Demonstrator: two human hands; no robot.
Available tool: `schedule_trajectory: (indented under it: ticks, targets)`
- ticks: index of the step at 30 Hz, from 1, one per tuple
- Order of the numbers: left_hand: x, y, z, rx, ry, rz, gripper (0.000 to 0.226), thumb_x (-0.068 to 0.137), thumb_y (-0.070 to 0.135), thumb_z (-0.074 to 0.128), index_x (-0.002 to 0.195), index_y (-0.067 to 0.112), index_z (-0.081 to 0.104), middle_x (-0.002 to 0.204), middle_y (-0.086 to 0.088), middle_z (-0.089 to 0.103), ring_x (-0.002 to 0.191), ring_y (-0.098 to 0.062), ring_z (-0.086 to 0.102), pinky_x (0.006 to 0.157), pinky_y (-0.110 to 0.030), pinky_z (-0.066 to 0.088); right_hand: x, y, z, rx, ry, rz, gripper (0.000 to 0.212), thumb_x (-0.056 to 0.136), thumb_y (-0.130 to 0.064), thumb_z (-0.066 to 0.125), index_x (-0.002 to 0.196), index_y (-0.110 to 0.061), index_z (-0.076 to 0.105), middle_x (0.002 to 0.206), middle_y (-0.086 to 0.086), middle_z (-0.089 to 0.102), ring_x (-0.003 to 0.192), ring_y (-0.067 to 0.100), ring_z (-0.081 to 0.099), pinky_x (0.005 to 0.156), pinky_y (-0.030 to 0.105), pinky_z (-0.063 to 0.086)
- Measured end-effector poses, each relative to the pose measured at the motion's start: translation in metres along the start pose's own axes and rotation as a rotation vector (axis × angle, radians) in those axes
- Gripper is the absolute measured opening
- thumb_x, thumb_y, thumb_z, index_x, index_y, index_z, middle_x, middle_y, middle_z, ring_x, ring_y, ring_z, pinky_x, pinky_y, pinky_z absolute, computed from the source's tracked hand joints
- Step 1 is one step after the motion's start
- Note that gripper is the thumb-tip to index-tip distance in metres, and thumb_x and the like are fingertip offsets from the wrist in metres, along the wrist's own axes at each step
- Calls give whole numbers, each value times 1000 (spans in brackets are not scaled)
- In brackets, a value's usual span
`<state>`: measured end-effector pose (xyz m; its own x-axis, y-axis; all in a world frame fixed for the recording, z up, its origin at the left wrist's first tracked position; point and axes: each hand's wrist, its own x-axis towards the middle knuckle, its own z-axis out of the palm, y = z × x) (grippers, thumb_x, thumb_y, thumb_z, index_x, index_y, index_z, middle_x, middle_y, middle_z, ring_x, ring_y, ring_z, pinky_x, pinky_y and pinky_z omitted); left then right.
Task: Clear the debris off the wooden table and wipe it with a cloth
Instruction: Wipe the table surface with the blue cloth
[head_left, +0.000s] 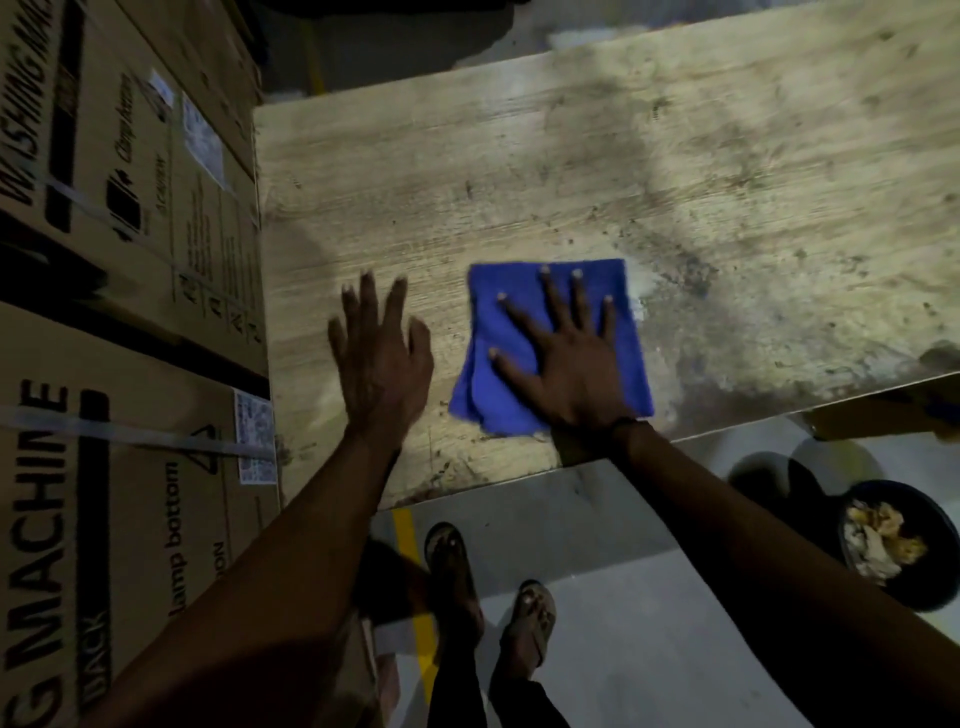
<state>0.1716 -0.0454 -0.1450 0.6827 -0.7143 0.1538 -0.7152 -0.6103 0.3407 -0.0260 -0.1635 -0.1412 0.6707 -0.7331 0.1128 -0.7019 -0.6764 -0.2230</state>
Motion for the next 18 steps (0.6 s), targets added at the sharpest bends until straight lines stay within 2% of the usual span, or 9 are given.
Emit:
schedule_trajectory:
  ticks: [2, 3, 5, 8, 11, 13, 15, 17, 18]
  targets:
    - [32, 19, 10, -37, -34, -10, 57, 106, 43, 39, 161, 29, 40, 175, -5, 19, 162, -31, 13, 129, -53, 10, -10, 10, 1, 17, 4, -128, 69, 97, -79, 39, 160, -51, 33, 177, -3, 13, 165, 29, 4, 127, 64, 9]
    - [48, 26, 13, -47, -42, -13, 58, 105, 44, 39, 161, 29, 40, 175, -7, 20, 162, -31, 14, 130, -54, 12, -9, 23, -2, 19, 10, -126, 69, 96, -79, 40, 159, -52, 34, 177, -6, 14, 165, 27, 6, 127, 63, 10]
    - [71, 35, 18, -37, -39, -4, 61, 103, 47, 35, 162, 29, 39, 174, -8, 22, 162, -32, 15, 130, -55, 13, 4, 55, -11, -24, 23, 5, 69, 95, -79, 39, 159, -53, 34, 177, -5, 15, 164, 29, 9, 127, 63, 12]
    - [80, 41, 23, -15, -43, -37, 61, 105, 48, 31, 163, 31, 35, 175, -4, 20, 163, -28, 12, 131, -51, 9, 35, 88, -20, -50, 61, 312, 72, 95, -79, 33, 161, -50, 31, 177, 1, 16, 162, 36, 13, 125, 67, 13]
    - [79, 42, 23, 5, -27, -51, 59, 105, 47, 34, 162, 33, 37, 175, -3, 22, 163, -27, 14, 131, -51, 12, 54, 69, -11, -30, 66, 427, 76, 95, -79, 29, 164, -47, 26, 177, 10, 12, 161, 45, 8, 124, 72, 8]
    - [80, 42, 21, -4, -37, -56, 57, 106, 46, 36, 162, 34, 37, 174, -1, 22, 162, -25, 15, 130, -52, 13, 58, 40, -1, -17, 40, 292, 76, 95, -78, 30, 164, -46, 26, 177, 12, 9, 161, 46, 4, 124, 72, 3]
    - [82, 42, 20, -15, -47, -68, 56, 106, 45, 40, 161, 34, 37, 175, -1, 22, 163, -25, 14, 130, -51, 11, 54, 10, 10, 13, 27, 59, 73, 96, -78, 36, 162, -48, 30, 177, 7, 10, 163, 42, 3, 126, 68, 1]
    - [83, 43, 20, -16, -48, -75, 55, 106, 44, 43, 161, 34, 39, 174, -1, 23, 163, -25, 14, 130, -50, 11, 54, 2, 17, 48, 29, -107, 70, 97, -77, 42, 160, -48, 36, 177, 1, 15, 164, 35, 6, 127, 65, 5]
    - [84, 43, 20, -18, -48, -74, 55, 106, 43, 43, 160, 34, 40, 174, 0, 23, 162, -25, 14, 130, -51, 12, 59, 7, 17, 54, 32, -131, 69, 96, -78, 43, 159, -49, 38, 176, -2, 18, 164, 33, 7, 127, 64, 7]
